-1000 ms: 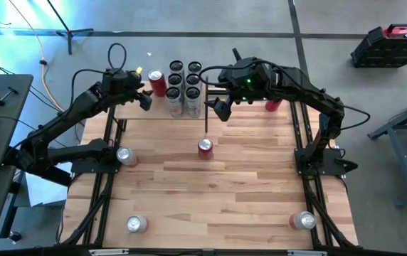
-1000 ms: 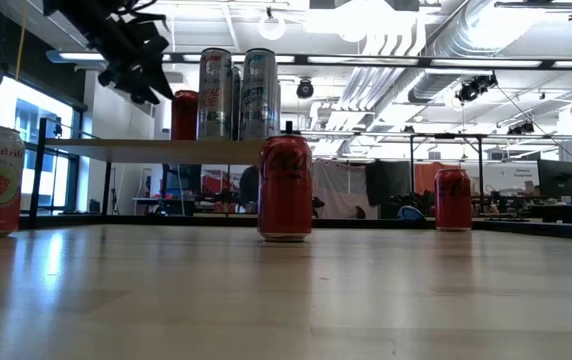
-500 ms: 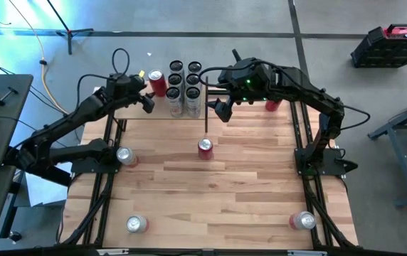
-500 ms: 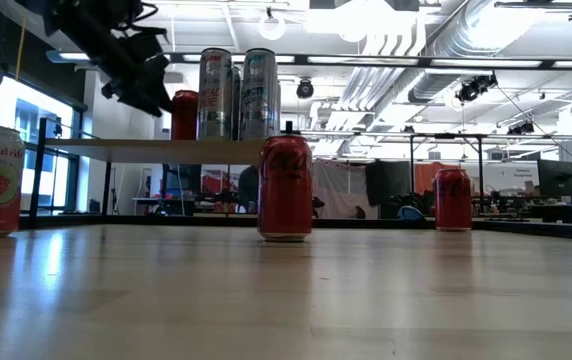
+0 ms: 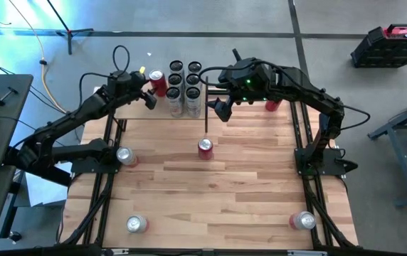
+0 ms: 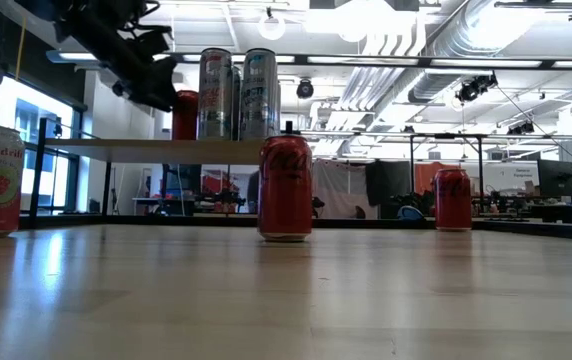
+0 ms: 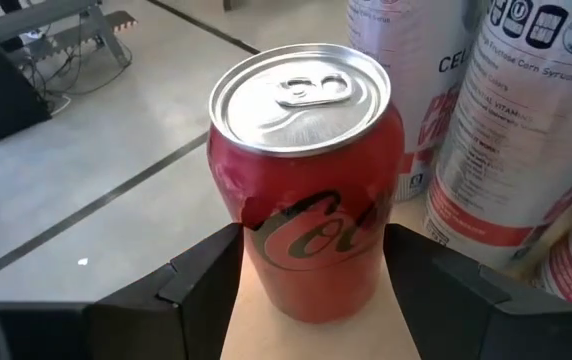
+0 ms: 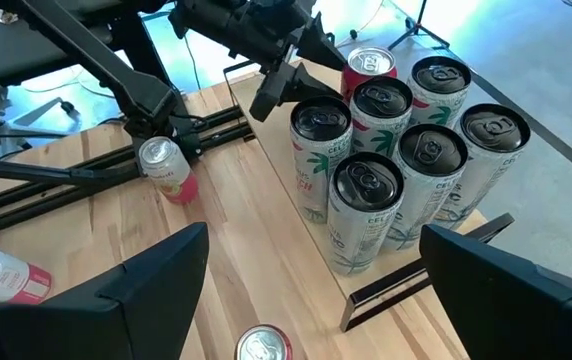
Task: Place canned beverage on shelf
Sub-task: Put the bottom left red soda can on the shelf
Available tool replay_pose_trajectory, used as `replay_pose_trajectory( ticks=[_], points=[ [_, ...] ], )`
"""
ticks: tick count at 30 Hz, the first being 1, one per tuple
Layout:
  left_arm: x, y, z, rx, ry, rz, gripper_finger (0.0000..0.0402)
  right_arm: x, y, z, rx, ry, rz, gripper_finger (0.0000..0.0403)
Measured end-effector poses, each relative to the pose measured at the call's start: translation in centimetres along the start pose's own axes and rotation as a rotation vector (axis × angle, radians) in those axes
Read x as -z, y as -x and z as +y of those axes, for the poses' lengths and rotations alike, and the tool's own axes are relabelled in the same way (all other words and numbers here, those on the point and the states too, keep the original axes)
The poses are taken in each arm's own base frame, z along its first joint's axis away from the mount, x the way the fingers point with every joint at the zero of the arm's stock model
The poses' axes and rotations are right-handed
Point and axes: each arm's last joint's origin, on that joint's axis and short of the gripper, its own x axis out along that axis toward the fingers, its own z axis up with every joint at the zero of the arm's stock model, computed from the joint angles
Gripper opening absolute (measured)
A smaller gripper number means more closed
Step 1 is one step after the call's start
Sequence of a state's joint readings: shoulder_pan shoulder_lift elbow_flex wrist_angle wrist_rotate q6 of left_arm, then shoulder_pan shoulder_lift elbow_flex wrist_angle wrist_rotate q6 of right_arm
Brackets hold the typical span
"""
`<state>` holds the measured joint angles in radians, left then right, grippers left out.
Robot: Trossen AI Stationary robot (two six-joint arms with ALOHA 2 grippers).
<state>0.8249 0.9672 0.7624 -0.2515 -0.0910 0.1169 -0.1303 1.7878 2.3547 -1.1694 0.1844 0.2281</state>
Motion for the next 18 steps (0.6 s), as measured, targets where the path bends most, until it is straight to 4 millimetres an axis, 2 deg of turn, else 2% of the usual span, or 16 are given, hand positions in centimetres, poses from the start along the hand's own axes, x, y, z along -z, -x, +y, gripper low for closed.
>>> replay_pose_trajectory(
  ticks=[13,18],
  points=[
    [-0.2,0.0,0.1,-0.024,-0.024,-0.004,0.0234,0.1,0.0,0.1,-0.002,-0.024,0.007,0.0349],
    [-1.4,1.3,0.3,-0.023,-0.027,0.004,0.0234,0.6,0.2,0.7,-0.01,-0.003,0.047,0.0349]
  ],
)
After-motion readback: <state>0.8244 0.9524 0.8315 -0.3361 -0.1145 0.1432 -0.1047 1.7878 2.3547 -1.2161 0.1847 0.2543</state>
